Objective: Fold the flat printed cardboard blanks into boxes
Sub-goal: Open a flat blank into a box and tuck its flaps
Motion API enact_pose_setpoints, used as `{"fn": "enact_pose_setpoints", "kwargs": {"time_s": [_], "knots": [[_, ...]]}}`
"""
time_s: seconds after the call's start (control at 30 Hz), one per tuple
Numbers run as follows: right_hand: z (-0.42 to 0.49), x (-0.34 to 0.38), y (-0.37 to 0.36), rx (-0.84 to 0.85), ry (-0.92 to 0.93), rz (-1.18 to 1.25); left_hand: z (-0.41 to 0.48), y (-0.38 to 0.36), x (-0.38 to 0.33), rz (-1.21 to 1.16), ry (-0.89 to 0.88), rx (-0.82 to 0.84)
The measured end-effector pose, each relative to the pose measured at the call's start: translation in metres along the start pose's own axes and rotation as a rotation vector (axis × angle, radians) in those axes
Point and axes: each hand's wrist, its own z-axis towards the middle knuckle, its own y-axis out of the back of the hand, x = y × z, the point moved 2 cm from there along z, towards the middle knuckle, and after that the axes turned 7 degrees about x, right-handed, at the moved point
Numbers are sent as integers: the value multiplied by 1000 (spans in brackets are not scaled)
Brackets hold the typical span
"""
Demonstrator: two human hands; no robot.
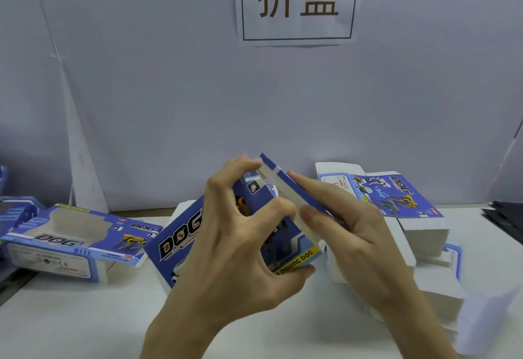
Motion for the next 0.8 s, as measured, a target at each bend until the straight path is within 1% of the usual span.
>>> {"fn": "enact_pose_setpoints", "kwargs": {"time_s": [0.13, 0.23, 0.33, 0.4, 0.47, 0.5, 0.57, 0.63, 0.67, 0.73, 0.8], "knots": [[-1, -4, -2, 59, -25, -26, -2, -1, 2, -49, -5, 2], [-3, -3, 1, 176, -85, -18, -1, 0, 0, -66, 9, 1], [-5, -2, 4, 248, -60, -168, 2, 1, -5, -92, 54, -36], [-4, -4, 5, 207, -9, -157, 4, 2, -7, -83, 87, -40], [-3, -6, 7, 103, 22, -43, 4, 3, -6, -123, 130, -28], [-2, -6, 9, 49, 43, -9, 4, 4, -3, -171, 155, -19], [-2, -9, 13, -65, 91, -27, 2, 8, 7, -333, 232, -19], [-2, -13, 20, -160, 81, -12, -2, 13, 23, -515, 315, -39], [-2, -16, 24, -176, 64, 17, -3, 16, 31, -576, 339, -42], [-1, -21, 23, -146, 36, 137, -5, 18, 39, -699, 343, -5], [0, -25, 14, -106, -4, 307, -7, 13, 40, -976, 359, 35]]}}
